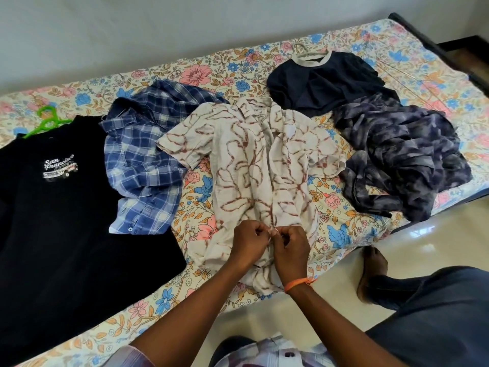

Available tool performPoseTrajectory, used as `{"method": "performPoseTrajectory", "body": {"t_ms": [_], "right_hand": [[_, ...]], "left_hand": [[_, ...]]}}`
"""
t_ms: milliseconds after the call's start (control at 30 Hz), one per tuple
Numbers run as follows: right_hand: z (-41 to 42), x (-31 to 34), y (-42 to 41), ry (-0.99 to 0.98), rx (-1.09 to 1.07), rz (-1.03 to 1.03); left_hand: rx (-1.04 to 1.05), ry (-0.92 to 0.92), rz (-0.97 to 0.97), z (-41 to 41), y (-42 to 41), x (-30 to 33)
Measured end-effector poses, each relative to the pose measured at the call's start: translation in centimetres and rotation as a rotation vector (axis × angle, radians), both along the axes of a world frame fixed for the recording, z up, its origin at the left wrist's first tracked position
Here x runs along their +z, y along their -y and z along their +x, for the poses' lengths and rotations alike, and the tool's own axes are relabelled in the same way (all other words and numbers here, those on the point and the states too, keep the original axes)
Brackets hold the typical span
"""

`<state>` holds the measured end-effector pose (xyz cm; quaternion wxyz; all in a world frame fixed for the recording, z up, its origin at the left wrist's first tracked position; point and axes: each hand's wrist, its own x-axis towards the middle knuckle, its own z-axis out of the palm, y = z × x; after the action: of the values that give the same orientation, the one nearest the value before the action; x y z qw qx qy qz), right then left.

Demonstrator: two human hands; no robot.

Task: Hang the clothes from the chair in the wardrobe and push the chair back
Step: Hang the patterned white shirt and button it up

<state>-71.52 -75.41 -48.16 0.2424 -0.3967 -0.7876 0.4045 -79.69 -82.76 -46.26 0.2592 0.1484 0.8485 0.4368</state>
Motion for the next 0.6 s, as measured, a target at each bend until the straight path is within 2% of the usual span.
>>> {"method": "performPoseTrajectory", "body": {"t_ms": [167,300,433,600], "right_hand": [[0.13,0.08,-0.28,0.002,-0.063,-0.193],[0.31,0.49,-0.16,-0.068,-0.047,-0.240],[0.63,-0.09,-0.36,-0.115,-0.066,-0.422],[0.89,0.24,-0.27,-0.120,-0.004,-0.429]], "left_hand": [[-0.021,0.016,-0.007,-0.16,0.05,-0.21],[-0.006,0.030,-0.012,-0.12,-0.04,0.02],[-0.012,0.048,-0.019,-0.18,-0.05,-0.12],[0.024,0.099,0.006,-0.38,0.24,0.20]]}}
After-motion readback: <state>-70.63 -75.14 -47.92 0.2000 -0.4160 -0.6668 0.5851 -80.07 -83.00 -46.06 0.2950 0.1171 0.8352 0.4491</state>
